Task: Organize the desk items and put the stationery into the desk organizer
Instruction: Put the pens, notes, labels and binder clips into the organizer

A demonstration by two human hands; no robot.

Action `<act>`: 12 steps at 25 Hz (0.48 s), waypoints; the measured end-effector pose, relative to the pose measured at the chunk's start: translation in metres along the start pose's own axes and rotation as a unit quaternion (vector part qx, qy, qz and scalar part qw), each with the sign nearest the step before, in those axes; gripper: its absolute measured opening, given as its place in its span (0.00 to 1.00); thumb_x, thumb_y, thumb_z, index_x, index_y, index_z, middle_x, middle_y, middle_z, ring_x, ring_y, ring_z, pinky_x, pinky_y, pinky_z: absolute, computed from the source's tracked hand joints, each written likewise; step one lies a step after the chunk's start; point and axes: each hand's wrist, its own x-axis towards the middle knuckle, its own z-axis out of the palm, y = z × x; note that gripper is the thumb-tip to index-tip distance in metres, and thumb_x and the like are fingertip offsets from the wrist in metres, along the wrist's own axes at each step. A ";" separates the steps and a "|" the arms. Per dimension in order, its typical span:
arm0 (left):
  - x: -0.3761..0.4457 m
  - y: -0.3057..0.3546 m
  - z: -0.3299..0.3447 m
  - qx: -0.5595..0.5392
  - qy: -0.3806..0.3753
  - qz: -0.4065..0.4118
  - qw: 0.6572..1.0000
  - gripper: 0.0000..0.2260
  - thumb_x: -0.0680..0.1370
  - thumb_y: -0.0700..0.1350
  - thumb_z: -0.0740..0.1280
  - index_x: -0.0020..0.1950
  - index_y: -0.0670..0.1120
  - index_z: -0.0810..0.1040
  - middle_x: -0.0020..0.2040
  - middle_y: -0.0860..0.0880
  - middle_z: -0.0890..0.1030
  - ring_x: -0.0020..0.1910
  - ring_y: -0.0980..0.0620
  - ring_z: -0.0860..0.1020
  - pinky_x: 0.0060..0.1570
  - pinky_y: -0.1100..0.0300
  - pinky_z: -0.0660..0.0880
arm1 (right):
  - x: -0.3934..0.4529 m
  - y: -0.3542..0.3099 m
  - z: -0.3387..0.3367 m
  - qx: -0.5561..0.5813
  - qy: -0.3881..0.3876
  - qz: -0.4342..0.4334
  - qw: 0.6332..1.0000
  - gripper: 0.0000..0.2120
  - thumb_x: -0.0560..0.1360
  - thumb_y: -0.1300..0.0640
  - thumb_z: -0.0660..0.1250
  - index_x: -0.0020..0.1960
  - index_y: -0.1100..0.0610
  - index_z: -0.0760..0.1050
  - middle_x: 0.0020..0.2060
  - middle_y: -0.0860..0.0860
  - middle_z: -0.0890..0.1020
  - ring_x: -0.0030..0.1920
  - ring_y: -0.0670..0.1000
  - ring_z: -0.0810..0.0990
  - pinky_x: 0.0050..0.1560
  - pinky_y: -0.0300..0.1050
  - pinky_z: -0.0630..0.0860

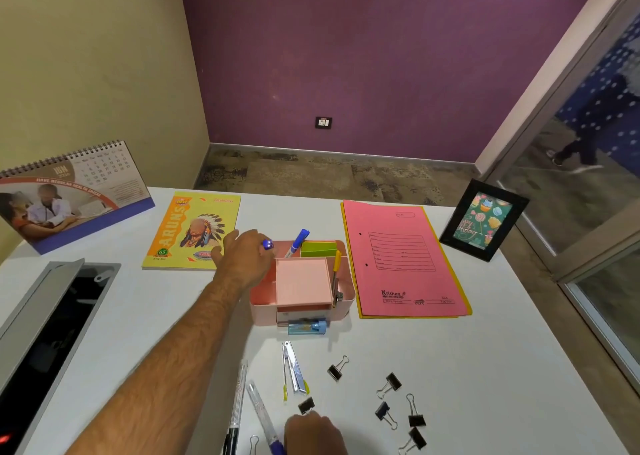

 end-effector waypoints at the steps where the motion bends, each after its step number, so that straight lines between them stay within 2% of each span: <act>1: 0.000 0.000 0.000 0.007 -0.023 0.000 1.000 0.14 0.80 0.52 0.63 0.65 0.52 0.76 0.74 0.48 0.69 0.76 0.44 0.56 0.72 0.39 0.53 | -0.002 -0.001 -0.004 0.021 -0.037 -0.005 0.999 0.27 0.34 0.41 0.77 0.18 0.52 0.63 0.16 0.50 0.63 0.16 0.47 0.71 0.17 0.35 0.59; 2: 0.001 -0.001 0.000 0.013 -0.038 0.003 0.999 0.16 0.81 0.51 0.62 0.68 0.52 0.74 0.77 0.49 0.64 0.78 0.45 0.53 0.73 0.39 0.50 | -0.010 -0.007 -0.022 0.069 -0.164 0.009 0.984 0.23 0.47 0.44 0.77 0.23 0.54 0.65 0.21 0.53 0.67 0.23 0.51 0.73 0.25 0.40 0.65; 3: 0.000 -0.001 -0.001 0.017 -0.044 0.008 0.999 0.17 0.81 0.51 0.62 0.70 0.52 0.72 0.78 0.50 0.62 0.78 0.46 0.51 0.73 0.39 0.48 | -0.012 -0.010 -0.041 0.078 -0.161 0.034 0.983 0.16 0.60 0.47 0.73 0.32 0.54 0.68 0.29 0.55 0.69 0.33 0.54 0.74 0.36 0.44 0.68; 4: -0.001 -0.002 -0.002 0.019 -0.037 0.021 0.999 0.18 0.81 0.49 0.62 0.71 0.52 0.71 0.78 0.51 0.61 0.78 0.46 0.50 0.74 0.39 0.47 | -0.012 -0.009 -0.049 0.083 -0.073 0.051 0.993 0.10 0.67 0.50 0.68 0.39 0.54 0.70 0.37 0.56 0.70 0.41 0.55 0.71 0.43 0.46 0.68; 5: -0.003 -0.001 -0.003 0.015 -0.016 0.045 0.999 0.18 0.81 0.47 0.62 0.71 0.52 0.72 0.78 0.51 0.62 0.78 0.47 0.52 0.74 0.41 0.48 | -0.010 -0.001 -0.052 0.111 -0.050 0.041 0.992 0.07 0.69 0.50 0.64 0.44 0.52 0.72 0.41 0.54 0.72 0.44 0.55 0.71 0.46 0.46 0.70; 7: -0.009 0.001 -0.007 -0.026 0.018 0.123 0.992 0.16 0.80 0.41 0.62 0.67 0.51 0.76 0.73 0.50 0.71 0.75 0.48 0.61 0.72 0.46 0.56 | -0.004 0.009 -0.069 0.164 0.014 0.040 0.986 0.12 0.69 0.49 0.61 0.48 0.51 0.77 0.41 0.50 0.78 0.44 0.52 0.77 0.49 0.44 0.77; 8: -0.011 0.003 -0.010 -0.061 0.004 0.161 0.985 0.16 0.79 0.38 0.61 0.63 0.50 0.79 0.69 0.49 0.76 0.71 0.49 0.67 0.70 0.50 0.62 | -0.003 0.012 -0.082 0.195 0.049 0.036 0.979 0.14 0.69 0.49 0.61 0.50 0.50 0.79 0.40 0.49 0.81 0.43 0.51 0.79 0.48 0.44 0.79; 10: -0.021 0.008 -0.016 -0.114 -0.077 0.216 0.967 0.17 0.76 0.34 0.60 0.56 0.49 0.83 0.60 0.49 0.82 0.62 0.51 0.76 0.63 0.55 0.72 | 0.004 0.018 -0.106 0.225 0.134 0.001 0.965 0.13 0.70 0.48 0.62 0.51 0.50 0.80 0.35 0.46 0.81 0.37 0.45 0.79 0.43 0.39 0.77; 12: -0.033 0.015 -0.020 -0.112 -0.138 0.279 0.944 0.18 0.69 0.37 0.62 0.53 0.51 0.84 0.52 0.52 0.84 0.53 0.57 0.79 0.56 0.56 0.76 | 0.013 0.021 -0.132 0.265 0.204 -0.016 0.942 0.06 0.71 0.50 0.66 0.44 0.50 0.78 0.28 0.43 0.76 0.30 0.41 0.74 0.35 0.32 0.70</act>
